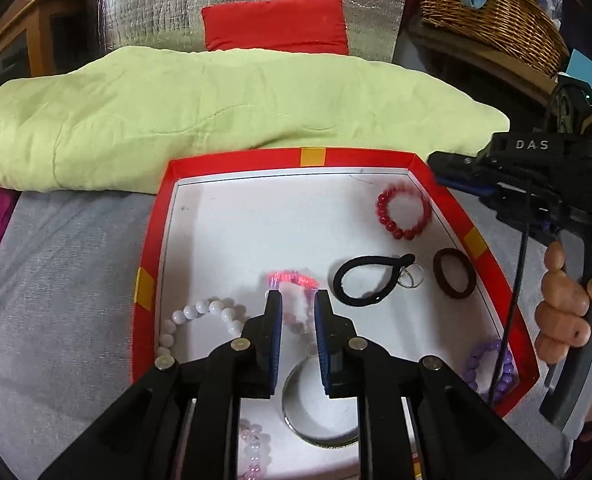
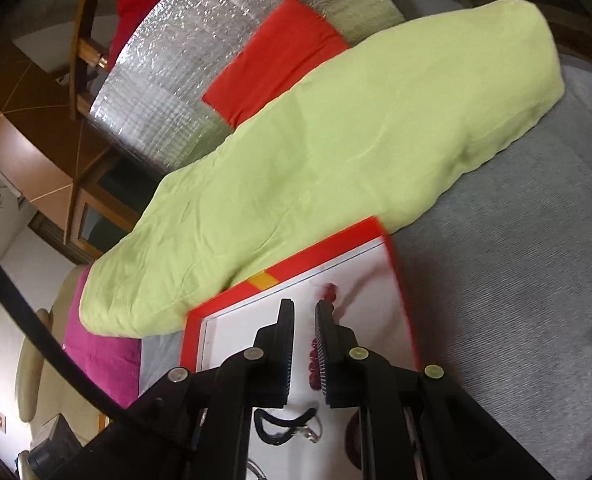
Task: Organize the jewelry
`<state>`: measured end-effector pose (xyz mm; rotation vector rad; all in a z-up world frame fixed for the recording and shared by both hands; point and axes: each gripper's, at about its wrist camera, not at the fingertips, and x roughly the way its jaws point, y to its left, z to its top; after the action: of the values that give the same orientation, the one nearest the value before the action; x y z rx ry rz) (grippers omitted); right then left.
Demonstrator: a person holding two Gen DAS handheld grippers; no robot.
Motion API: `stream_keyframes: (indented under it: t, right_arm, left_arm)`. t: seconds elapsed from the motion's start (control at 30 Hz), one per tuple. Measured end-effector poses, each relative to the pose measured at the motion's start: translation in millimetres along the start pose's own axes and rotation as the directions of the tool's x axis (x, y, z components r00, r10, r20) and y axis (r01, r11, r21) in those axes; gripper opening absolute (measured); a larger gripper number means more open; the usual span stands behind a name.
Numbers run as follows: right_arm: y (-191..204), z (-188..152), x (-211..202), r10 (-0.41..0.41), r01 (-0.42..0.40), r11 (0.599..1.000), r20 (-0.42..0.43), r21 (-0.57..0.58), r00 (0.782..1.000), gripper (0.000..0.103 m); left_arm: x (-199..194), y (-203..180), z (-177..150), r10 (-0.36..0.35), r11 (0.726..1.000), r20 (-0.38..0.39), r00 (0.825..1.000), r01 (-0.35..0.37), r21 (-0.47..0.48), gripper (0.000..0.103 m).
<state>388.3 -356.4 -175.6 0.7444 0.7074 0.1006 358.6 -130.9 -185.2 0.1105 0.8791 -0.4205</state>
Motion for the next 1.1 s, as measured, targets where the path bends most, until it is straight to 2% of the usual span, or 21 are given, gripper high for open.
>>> stream_keyframes:
  t: [0.03,0.07,0.13,0.2,0.23,0.27,0.33,0.47,0.67,0.93,1.1]
  right_arm:
    - [-0.6,0.9,-2.4,-0.002,0.002,1.0,0.005,0.002,1.0,0.014]
    - [-0.8,1.6,-4.2,-0.007,0.007,1.0,0.003,0.002,1.0,0.014]
    - [0.0,1.8,-6.4,-0.029,0.029,1.0,-0.004,-0.003,1.0,0.015]
    - [0.4,1.7,-11.2,-0.043,0.043,0.999,-0.005,-0.012,0.999,0.019]
    - [0.6,1.7,-15.1,-0.047,0.047,0.999,-0.002,-0.015,0.999,0.027]
    - [0.9,1.1,-18.2,-0.051,0.051,0.999,0.003,-0.016,0.999,0.032]
    - [0.3,-0.9,-28.6,-0.057,0.057,0.998,0.022,-0.014,0.998,0.044]
    - [0.7,-8.8,-45.5,-0.051,0.051,0.999,0.019,0.002,0.999,0.044]
    - [4.0,-20.7,-71.1,-0.06,0.06,0.998,0.022,-0.007,0.998,0.044]
    - [6.6,-41.0,-104.7,-0.083,0.083,0.996,0.014,-0.038,0.996,0.044]
    - [22.0,-62.1,-119.7,-0.103,0.1,0.985,-0.015,-0.137,0.995,0.045]
  left_arm:
    - [-0.6,0.8,0.2,0.0,1.0,-0.004,1.0,0.0,-0.004,0.025]
    - [-1.6,2.1,0.6,0.004,1.0,-0.007,1.0,-0.004,-0.01,0.039]
    - [-8.3,4.8,1.6,0.023,1.0,0.011,1.0,-0.022,-0.021,0.051]
    - [-15.0,7.1,3.6,0.033,0.999,0.023,0.999,-0.033,-0.026,0.054]
    - [-20.6,9.2,4.9,0.04,0.999,0.03,0.999,-0.039,-0.031,0.058]
    - [-24.6,11.3,5.2,0.046,0.998,0.036,0.998,-0.044,-0.036,0.064]
    - [-35.6,17.1,4.9,0.072,0.996,0.052,0.996,-0.069,-0.055,0.068]
    - [-50.0,32.9,2.1,0.112,0.988,0.047,0.993,-0.106,-0.11,0.069]
    - [-70.7,47.5,-8.5,0.157,0.98,0.057,0.986,-0.148,-0.134,0.069]
    - [-82.1,42.4,-21.4,0.181,0.979,0.033,0.983,-0.177,-0.102,0.069]
    - [-92.1,30.0,-30.6,0.209,0.977,0.035,0.977,-0.207,-0.057,0.069]
